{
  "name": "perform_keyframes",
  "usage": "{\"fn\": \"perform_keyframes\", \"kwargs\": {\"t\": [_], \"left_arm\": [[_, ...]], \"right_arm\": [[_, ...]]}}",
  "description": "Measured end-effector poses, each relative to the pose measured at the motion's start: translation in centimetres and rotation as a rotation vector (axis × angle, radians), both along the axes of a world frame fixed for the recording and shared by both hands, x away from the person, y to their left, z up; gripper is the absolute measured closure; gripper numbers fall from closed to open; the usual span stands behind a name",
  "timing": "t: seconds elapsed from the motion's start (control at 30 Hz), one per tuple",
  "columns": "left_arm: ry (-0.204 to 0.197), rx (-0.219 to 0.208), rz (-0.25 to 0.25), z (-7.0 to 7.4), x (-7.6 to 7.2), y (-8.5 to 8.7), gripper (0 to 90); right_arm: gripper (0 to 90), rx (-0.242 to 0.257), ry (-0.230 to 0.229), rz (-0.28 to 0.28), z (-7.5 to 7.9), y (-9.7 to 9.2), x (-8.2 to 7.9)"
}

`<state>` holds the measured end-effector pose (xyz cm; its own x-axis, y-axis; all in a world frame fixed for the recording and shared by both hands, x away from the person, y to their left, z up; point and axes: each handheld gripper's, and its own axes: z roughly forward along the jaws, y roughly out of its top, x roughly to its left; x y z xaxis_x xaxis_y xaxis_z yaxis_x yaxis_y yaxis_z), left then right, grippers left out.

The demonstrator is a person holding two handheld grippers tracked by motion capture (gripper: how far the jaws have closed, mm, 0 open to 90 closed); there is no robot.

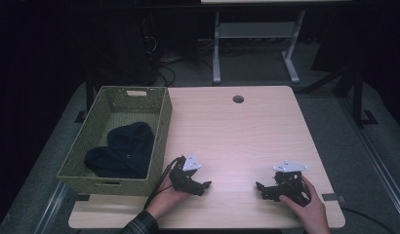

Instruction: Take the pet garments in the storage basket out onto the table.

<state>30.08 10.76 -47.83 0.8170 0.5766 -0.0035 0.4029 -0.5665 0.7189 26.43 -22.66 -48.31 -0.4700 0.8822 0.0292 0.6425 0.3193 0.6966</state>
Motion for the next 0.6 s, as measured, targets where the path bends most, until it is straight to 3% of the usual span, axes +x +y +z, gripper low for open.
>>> {"fn": "perform_keyframes", "kwargs": {"t": [0.6], "left_arm": [[0.033, 0.025, 0.004, 0.47, 0.54, -0.27, 13.2]], "right_arm": [[0.0, -0.002, 0.0, 0.002, 0.01, -0.02, 0.0]]}}
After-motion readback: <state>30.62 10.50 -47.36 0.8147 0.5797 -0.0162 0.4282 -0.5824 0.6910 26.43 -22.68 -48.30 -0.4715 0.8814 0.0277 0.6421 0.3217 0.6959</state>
